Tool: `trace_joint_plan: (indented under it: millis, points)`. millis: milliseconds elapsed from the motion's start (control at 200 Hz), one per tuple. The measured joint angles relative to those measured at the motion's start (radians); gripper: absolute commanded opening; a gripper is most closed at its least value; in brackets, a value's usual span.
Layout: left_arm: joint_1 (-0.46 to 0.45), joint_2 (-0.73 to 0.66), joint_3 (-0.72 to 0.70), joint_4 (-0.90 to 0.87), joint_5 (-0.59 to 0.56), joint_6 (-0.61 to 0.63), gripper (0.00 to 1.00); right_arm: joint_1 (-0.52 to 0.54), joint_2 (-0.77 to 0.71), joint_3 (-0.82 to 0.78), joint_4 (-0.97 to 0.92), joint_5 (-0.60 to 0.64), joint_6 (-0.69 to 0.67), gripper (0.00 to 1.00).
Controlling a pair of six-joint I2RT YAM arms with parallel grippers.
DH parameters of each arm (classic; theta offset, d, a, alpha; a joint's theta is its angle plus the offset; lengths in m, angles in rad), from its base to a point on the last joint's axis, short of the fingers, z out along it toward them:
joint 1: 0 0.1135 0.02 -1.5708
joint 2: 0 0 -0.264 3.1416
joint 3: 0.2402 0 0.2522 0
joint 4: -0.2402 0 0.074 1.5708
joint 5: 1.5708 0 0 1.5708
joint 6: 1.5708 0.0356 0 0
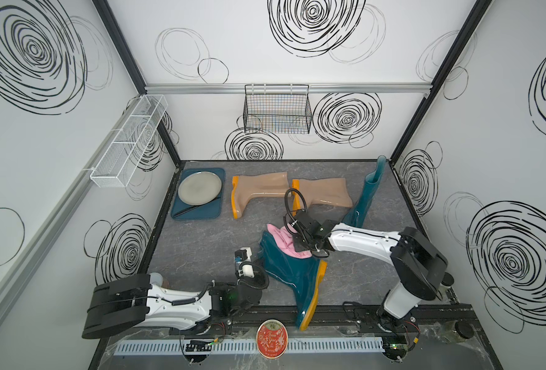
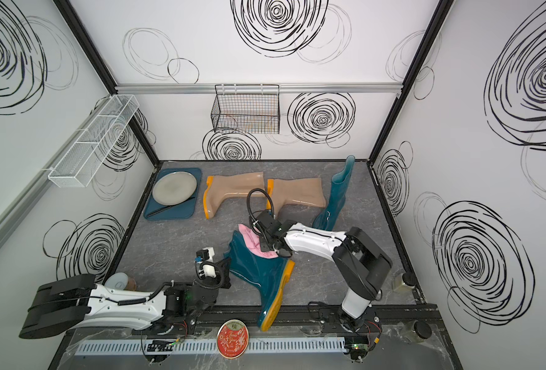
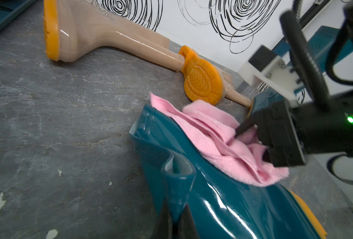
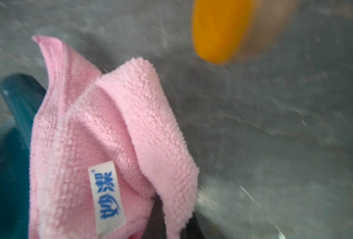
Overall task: Wipe the rubber boots with a cloth
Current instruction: Wipe the dirt off the rubber boot.
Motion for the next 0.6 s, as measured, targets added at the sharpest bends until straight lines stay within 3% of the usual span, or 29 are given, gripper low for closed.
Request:
trace_joint_plan:
  millis: [140,245,430,600]
  points:
    - [0.000,-0.001,0.000,-0.013,-0.006,0.000,0.00,0.001,0.134,0.192,0.065,-0.050,-0.066,0.00]
    - [-0.009,-0.005,0.001,-0.015,-0.014,-0.001,0.00,-0.010,0.208,0.240,0.117,-0.076,-0.102,0.00]
    - [-0.015,0.005,0.002,-0.018,-0.023,-0.002,0.00,-0.037,0.217,0.147,0.148,-0.076,-0.126,0.00]
    - [-0.018,0.025,0.024,-0.017,-0.036,-0.002,0.00,-0.090,0.058,0.016,0.059,0.003,-0.104,0.00]
